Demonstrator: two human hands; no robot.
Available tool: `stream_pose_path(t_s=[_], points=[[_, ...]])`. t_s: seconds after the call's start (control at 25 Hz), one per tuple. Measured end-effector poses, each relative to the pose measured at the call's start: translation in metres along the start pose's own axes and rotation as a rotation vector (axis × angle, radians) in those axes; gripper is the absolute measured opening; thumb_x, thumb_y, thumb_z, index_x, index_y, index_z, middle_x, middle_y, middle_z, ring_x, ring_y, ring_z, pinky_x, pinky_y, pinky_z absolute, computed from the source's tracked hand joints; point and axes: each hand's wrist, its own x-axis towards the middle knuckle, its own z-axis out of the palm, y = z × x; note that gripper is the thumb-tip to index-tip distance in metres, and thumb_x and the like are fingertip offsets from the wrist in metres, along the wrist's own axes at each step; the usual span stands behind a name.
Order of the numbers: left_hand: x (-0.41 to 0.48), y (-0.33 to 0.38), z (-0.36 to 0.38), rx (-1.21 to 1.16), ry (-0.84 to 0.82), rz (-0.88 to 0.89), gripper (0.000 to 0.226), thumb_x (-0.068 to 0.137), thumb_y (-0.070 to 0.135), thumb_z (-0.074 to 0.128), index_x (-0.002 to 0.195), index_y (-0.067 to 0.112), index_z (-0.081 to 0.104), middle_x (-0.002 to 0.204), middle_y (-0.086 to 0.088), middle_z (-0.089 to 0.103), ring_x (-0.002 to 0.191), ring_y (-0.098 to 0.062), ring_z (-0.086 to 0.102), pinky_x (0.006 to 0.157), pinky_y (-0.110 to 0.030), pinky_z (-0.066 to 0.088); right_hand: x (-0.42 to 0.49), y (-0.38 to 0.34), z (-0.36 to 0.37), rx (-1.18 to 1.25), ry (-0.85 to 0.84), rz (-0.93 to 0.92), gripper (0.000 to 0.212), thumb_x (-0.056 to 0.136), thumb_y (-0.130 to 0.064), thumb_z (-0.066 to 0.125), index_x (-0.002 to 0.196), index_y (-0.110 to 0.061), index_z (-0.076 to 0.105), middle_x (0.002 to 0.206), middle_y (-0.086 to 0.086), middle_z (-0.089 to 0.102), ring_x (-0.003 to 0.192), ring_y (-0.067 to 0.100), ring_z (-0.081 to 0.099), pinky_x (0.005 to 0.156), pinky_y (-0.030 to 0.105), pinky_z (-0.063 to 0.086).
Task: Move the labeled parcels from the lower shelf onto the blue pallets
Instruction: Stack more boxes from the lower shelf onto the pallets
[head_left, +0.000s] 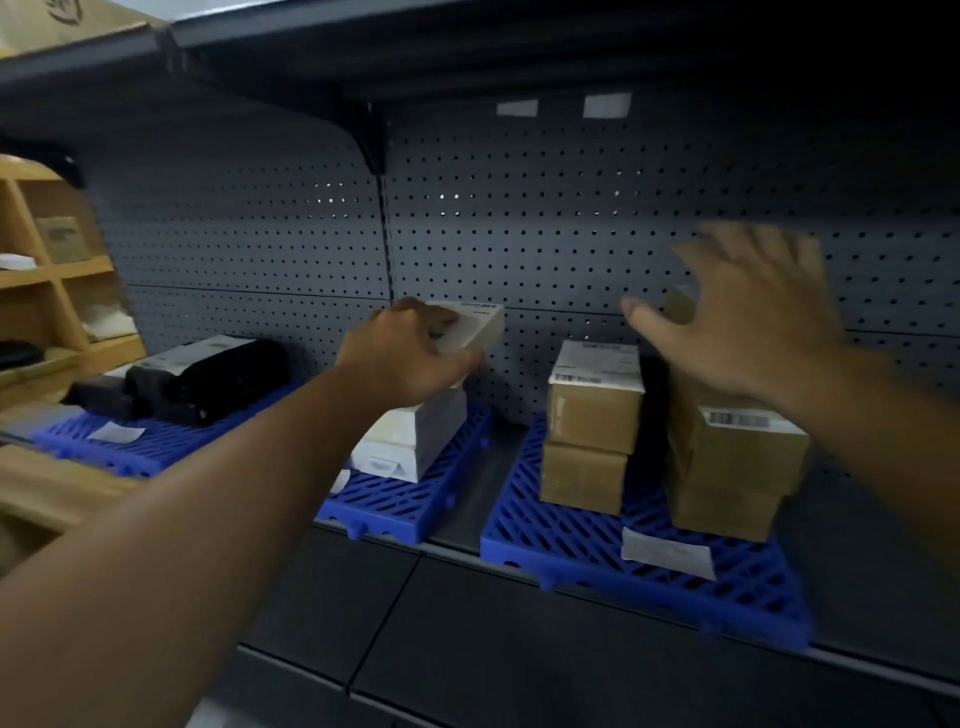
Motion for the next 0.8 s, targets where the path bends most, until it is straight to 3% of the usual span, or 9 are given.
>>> stream_pose_path(t_s=[0.12,0.32,0.52,0.68,0.8], points=[[0.003,-0.033,-0.009,0.004,0.02,-0.003,0.086,0.065,0.082,0.045,0.139,0.039,0.058,0.139,0.008,0.058,0.121,-0.023,0.058,0.097,-0.041,0.051,0.006,-0.046,0.007,0.083,0.074,-0.085,0.083,0.087,-0.075,0.03,0.136,-0.013,0.055,0.145,0.012,0.048,0.131,0.034,0.041,0.111,0.049,0.028],[0.016,-0.134,-0.022,0.036,0.018,-0.052,0.089,0.062,0.085,0.042,0.138,0.042,0.058,0.141,0.009,0.057,0.123,-0.025,0.058,0.096,-0.04,0.051,0.019,-0.139,0.026,0.149,0.09,-0.121,0.076,0.087,-0.07,0.034,0.133,-0.014,0.058,0.14,0.009,0.052,0.128,0.032,0.045,0.111,0.046,0.027],[0.036,-0.227,-0.024,0.005,-0.027,-0.034,0.094,0.06,0.088,0.039,0.139,0.039,0.057,0.142,0.008,0.056,0.124,-0.025,0.058,0.096,-0.037,0.05,0.028,-0.234,0.055,0.146,-0.033,-0.086,0.068,0.09,-0.065,0.044,0.134,-0.015,0.056,0.14,0.008,0.053,0.126,0.031,0.046,0.107,0.044,0.03],[0.041,-0.254,-0.003,-0.018,-0.14,-0.033,0.094,0.059,0.087,0.042,0.14,0.042,0.054,0.143,0.011,0.054,0.13,-0.024,0.053,0.105,-0.041,0.047,0.024,-0.267,0.072,0.127,-0.081,-0.048,0.063,0.09,-0.06,0.051,0.132,-0.015,0.058,0.134,0.008,0.056,0.122,0.03,0.049,0.105,0.044,0.031],[0.042,-0.256,0.019,-0.018,-0.184,-0.001,0.088,0.066,0.083,0.048,0.143,0.041,0.051,0.147,0.012,0.048,0.132,-0.026,0.047,0.102,-0.038,0.044,0.022,-0.273,0.081,0.113,-0.096,-0.046,0.06,0.089,-0.058,0.055,0.131,-0.016,0.059,0.132,0.007,0.057,0.122,0.03,0.049,0.105,0.044,0.032]])
